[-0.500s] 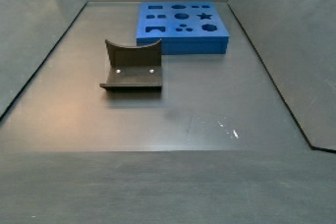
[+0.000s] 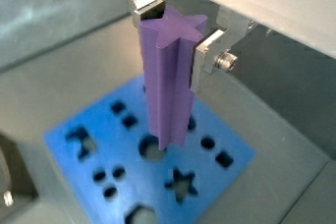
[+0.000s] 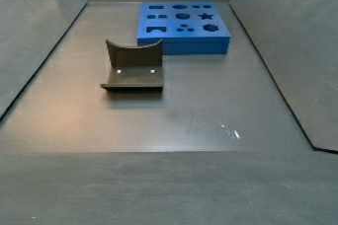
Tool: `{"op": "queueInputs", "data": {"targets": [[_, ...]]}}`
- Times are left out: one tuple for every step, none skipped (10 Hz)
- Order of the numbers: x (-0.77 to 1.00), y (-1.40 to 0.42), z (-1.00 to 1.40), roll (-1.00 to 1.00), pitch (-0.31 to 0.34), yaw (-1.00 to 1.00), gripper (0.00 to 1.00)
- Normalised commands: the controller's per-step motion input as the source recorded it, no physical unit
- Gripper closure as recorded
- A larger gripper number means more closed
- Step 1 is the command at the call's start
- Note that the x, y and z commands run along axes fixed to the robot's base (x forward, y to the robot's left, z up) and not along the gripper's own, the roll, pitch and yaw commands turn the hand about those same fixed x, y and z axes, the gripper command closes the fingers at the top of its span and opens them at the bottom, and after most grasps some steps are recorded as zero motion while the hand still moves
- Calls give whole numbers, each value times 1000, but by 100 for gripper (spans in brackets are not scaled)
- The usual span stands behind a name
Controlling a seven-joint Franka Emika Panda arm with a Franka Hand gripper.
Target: Insert the star object.
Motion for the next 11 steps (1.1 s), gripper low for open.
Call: {"op": "queueInputs", "data": {"targets": [[-646,343,-846,-53,-126,306,100],[-423,209,-589,-133,-54,66,100],[-377,163,-494,-144,-29,17,100],[-334,103,-374,-153,-36,54,100],[-157,0,-277,-146,-11,94,100],[-197,0,-280,-97,-1,86,100],[-240,-29,-231,-90,-24,160,100],[-223,-71,-174,-123,-1,277,100],[-149,-43,-240,-71,-19,283,100],[71,0,-509,-70,0,234,100],[291,0,-680,-19,0,234,100]]}}
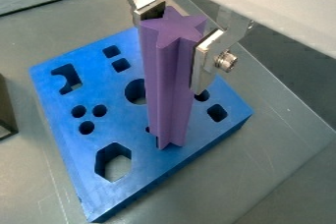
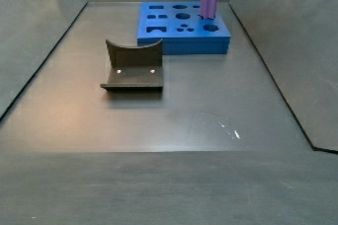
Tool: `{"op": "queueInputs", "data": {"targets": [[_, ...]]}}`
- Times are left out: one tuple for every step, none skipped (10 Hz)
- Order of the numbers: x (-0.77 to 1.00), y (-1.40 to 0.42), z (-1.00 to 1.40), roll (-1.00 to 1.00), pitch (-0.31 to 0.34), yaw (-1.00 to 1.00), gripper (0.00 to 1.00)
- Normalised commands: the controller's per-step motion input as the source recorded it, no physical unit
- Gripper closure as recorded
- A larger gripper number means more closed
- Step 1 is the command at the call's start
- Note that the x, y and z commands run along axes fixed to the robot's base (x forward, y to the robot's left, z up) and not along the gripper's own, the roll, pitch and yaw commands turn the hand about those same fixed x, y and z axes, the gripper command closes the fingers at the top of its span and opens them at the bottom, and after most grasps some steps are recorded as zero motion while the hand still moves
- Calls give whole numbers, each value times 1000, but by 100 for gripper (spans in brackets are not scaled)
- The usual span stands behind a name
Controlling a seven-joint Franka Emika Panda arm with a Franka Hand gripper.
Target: Insert the star object.
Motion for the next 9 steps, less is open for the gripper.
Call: {"op": "queueInputs", "data": {"targets": [[374,0,-743,0,0,214,100],[289,0,-846,0,0,191,100],[0,0,-1000,7,-80,189,100],[-151,-97,-1000,0,-101,34,100],[-300,-129,-991,0,-149,-94,100],[-411,-23,-911,1,-167,-386,100],[-86,0,-709,0,0,-780,100],[0,0,-91,-164,-77,0,100],[0,0,0,-1,0,0,100]]}}
